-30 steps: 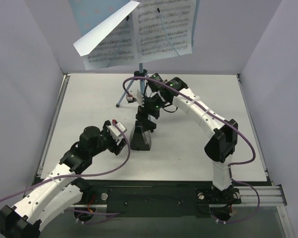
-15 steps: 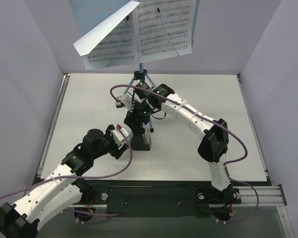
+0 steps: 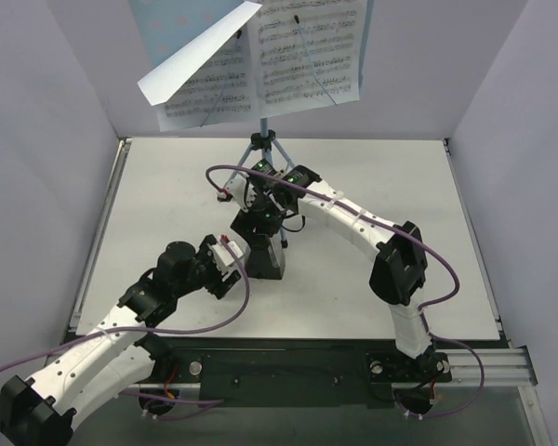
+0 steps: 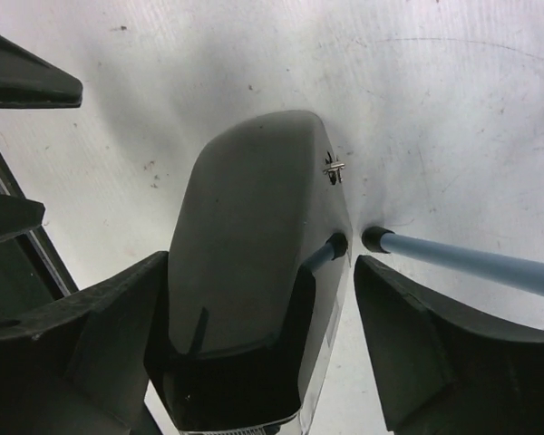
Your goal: Pack up the instrument practice props
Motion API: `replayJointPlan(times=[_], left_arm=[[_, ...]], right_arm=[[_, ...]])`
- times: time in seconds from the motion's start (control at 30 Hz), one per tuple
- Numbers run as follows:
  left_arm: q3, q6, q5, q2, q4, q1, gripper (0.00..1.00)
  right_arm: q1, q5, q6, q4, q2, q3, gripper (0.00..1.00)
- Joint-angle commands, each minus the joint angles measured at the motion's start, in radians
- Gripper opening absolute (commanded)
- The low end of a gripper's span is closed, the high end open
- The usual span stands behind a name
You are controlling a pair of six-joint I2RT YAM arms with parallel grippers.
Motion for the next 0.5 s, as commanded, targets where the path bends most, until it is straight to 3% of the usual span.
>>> replayJointPlan(times=[0.0, 0.03, 0.07, 0.17, 0.3, 0.47], left_arm=[[0.003, 0.005, 0.047, 0.02, 0.079, 0.012, 0.78], [0.0, 0.005, 0.049, 0.025, 0.088, 0.012, 0.78], [-0.012, -0.002, 0.056, 0.037, 0.091, 0.012, 0.78], [-0.035, -0.023, 0.064, 0.071, 0.164, -0.002, 0.79], [-0.061, 0.02, 0.118, 0.137, 0.321, -0.029, 0.81], [-0.069, 0.003, 0.193, 0.25, 0.502, -0.054, 0.83]], right_arm=[[-0.043, 0.047, 0.051, -0.003, -0.017, -0.012, 0.66], [-0.053, 0.044, 0.066, -0.003, -0.018, -0.015, 0.61], [-0.059, 0.039, 0.072, -0.001, -0.03, -0.017, 0.45], [-0.104, 0.045, 0.154, 0.014, -0.079, -0.086, 0.16], [-0.199, 0.05, 0.334, 0.049, -0.193, -0.228, 0.0], [-0.34, -0.004, 0.537, 0.083, -0.306, -0.376, 0.0]])
